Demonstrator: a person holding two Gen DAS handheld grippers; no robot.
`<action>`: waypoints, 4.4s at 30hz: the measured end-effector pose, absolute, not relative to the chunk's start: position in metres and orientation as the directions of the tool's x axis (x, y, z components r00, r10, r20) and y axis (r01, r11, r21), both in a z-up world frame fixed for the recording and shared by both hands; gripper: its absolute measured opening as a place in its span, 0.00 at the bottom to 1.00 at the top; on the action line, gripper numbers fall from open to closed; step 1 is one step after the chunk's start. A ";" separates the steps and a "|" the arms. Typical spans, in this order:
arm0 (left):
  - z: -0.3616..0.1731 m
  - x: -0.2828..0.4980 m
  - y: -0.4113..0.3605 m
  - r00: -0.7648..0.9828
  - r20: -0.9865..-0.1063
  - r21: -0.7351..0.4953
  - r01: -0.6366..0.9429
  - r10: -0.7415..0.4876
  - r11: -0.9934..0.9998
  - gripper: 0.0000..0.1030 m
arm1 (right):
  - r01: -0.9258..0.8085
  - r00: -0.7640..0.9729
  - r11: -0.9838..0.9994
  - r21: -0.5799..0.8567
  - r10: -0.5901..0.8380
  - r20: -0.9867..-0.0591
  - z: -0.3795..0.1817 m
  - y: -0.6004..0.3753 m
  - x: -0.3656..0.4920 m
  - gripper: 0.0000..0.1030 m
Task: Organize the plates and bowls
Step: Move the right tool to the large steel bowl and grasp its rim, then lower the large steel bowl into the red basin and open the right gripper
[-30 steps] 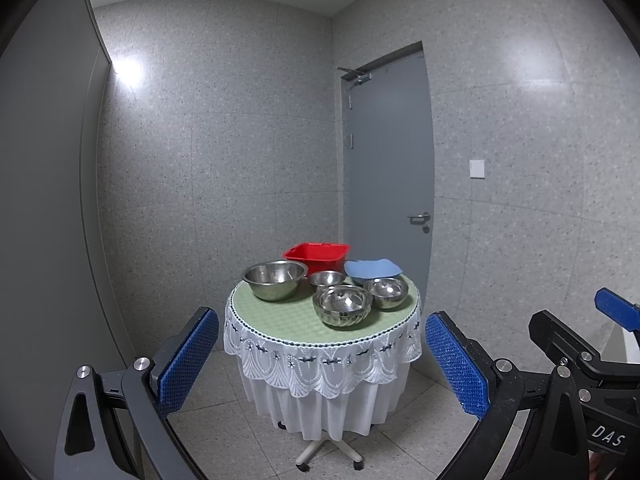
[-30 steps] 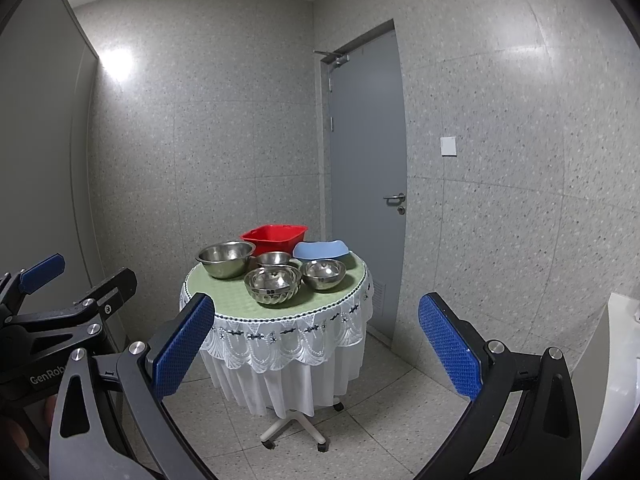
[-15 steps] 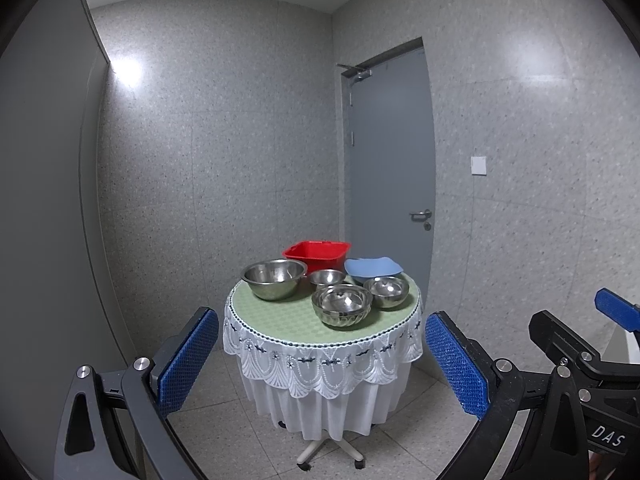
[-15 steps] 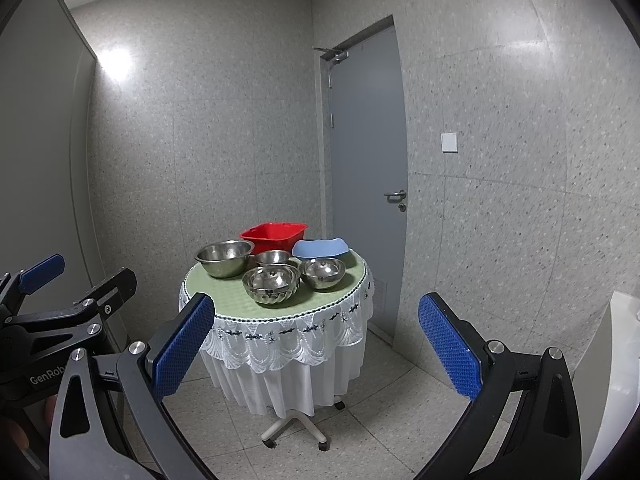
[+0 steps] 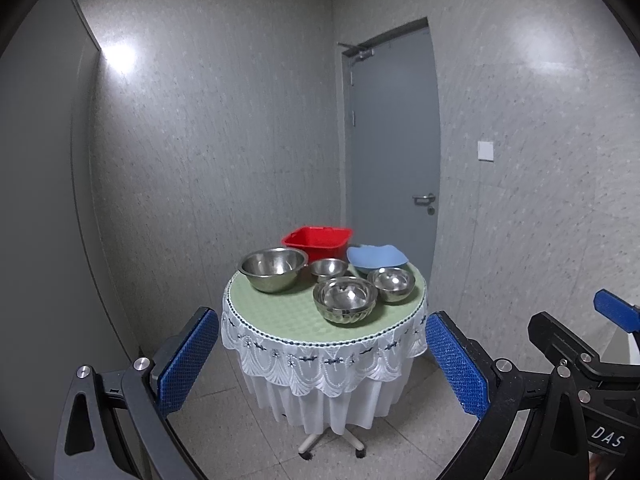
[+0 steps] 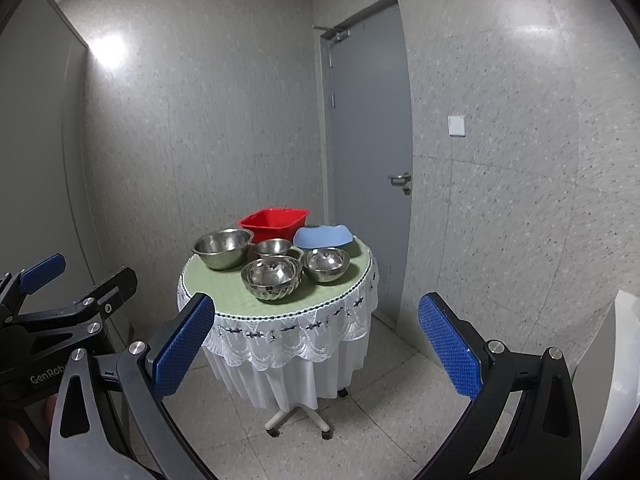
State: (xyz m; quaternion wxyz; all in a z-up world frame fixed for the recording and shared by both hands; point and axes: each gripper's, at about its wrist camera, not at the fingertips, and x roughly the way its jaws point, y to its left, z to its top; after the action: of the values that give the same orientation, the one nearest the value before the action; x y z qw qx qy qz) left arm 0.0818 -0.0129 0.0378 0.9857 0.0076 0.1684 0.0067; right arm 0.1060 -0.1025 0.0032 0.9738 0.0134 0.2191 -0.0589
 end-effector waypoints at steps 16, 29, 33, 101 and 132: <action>0.053 0.296 0.079 0.931 -0.358 0.012 0.084 -0.074 0.996 0.99 | 0.187 0.874 0.981 0.056 -0.140 -0.466 -0.016 -0.071 0.270 1.00; 0.050 0.485 0.163 0.902 -0.427 -0.004 0.061 -0.057 0.998 0.99 | 0.193 0.821 0.975 0.112 -0.098 -0.562 -0.037 -0.045 0.428 1.00; 0.039 0.543 0.174 0.880 -0.473 -0.024 0.029 -0.037 0.999 0.99 | 0.167 0.789 0.977 0.135 -0.050 -0.613 -0.058 -0.047 0.475 1.00; -0.126 1.118 0.204 0.566 -0.748 -0.082 0.441 -0.347 0.894 0.22 | 0.372 0.448 0.921 0.117 -0.068 -0.891 -0.164 -0.115 0.841 0.20; -0.158 1.200 0.142 0.477 -0.805 -0.065 0.522 -0.353 0.851 0.56 | 0.353 0.404 0.918 0.180 0.024 -0.914 -0.210 -0.127 0.860 0.47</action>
State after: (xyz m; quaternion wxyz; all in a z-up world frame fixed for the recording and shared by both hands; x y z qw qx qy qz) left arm 1.2000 0.1419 -0.1583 0.8540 0.0949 0.4428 -0.2562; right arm 0.8604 -0.1271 -0.2100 0.8193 0.1755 0.5365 -0.1002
